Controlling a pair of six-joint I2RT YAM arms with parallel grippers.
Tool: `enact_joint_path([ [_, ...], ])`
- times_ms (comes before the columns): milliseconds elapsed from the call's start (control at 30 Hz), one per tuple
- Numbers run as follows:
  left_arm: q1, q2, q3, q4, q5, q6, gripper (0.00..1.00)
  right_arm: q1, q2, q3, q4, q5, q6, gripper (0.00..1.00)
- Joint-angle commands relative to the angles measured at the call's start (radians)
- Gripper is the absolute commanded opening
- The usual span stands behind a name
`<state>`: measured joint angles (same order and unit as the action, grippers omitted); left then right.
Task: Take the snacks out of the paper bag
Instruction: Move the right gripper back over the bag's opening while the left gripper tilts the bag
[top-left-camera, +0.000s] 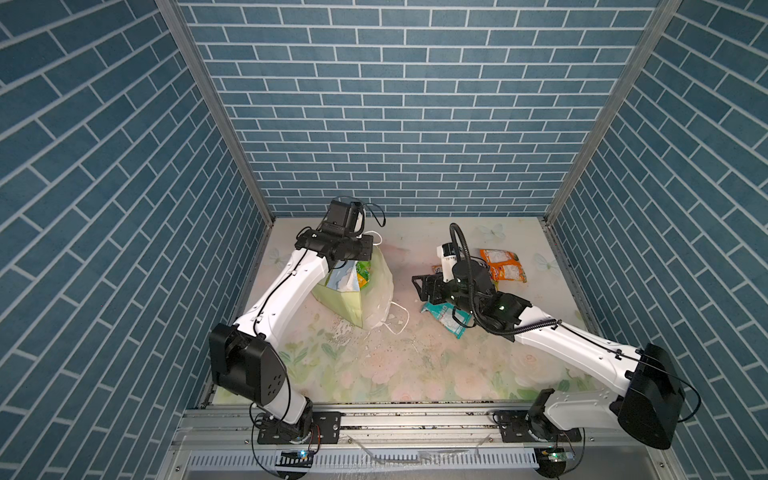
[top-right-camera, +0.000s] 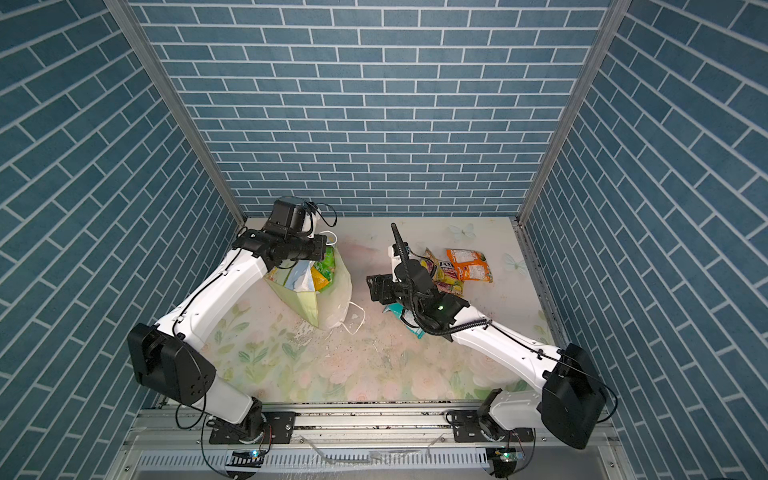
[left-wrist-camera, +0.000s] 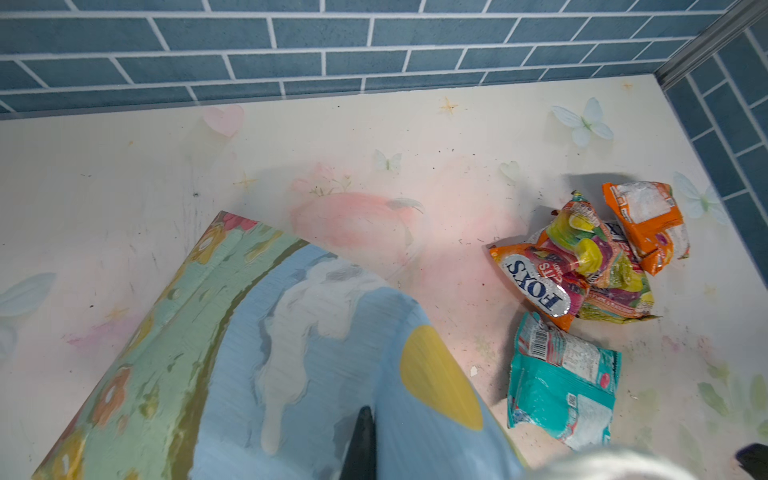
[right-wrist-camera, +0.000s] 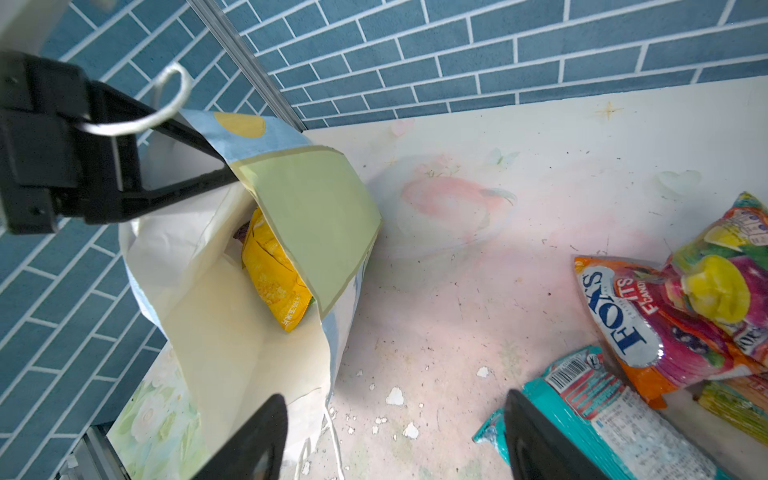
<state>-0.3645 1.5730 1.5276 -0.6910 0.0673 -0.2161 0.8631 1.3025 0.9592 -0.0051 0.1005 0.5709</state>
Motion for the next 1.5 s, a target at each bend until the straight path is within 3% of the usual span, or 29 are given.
enact_joint_path([
  [0, 0.002, 0.022, 0.025, -0.017, -0.093, 0.044, 0.0, 0.002, -0.057, -0.048, 0.068, -0.003, -0.011, 0.81],
  [167, 0.002, 0.074, 0.061, -0.06, -0.244, 0.101, 0.0, 0.002, -0.095, -0.111, 0.117, -0.037, -0.013, 0.81],
  [467, -0.043, 0.084, 0.055, -0.057, -0.366, 0.215, 0.0, 0.003, -0.032, -0.133, 0.232, -0.133, 0.038, 0.77],
  [967, -0.074, 0.027, 0.017, -0.027, -0.272, 0.193, 0.0, 0.203, 0.26, -0.039, 0.466, -0.081, 0.098, 0.7],
  [1200, -0.129, 0.009, 0.013, -0.032, -0.275, 0.195, 0.0, 0.223, 0.368, 0.008, 0.508, -0.067, 0.124, 0.65],
  [1467, -0.145, 0.004, 0.012, -0.034, -0.243, 0.165, 0.0, 0.223, 0.409, 0.006, 0.527, -0.015, 0.127, 0.46],
])
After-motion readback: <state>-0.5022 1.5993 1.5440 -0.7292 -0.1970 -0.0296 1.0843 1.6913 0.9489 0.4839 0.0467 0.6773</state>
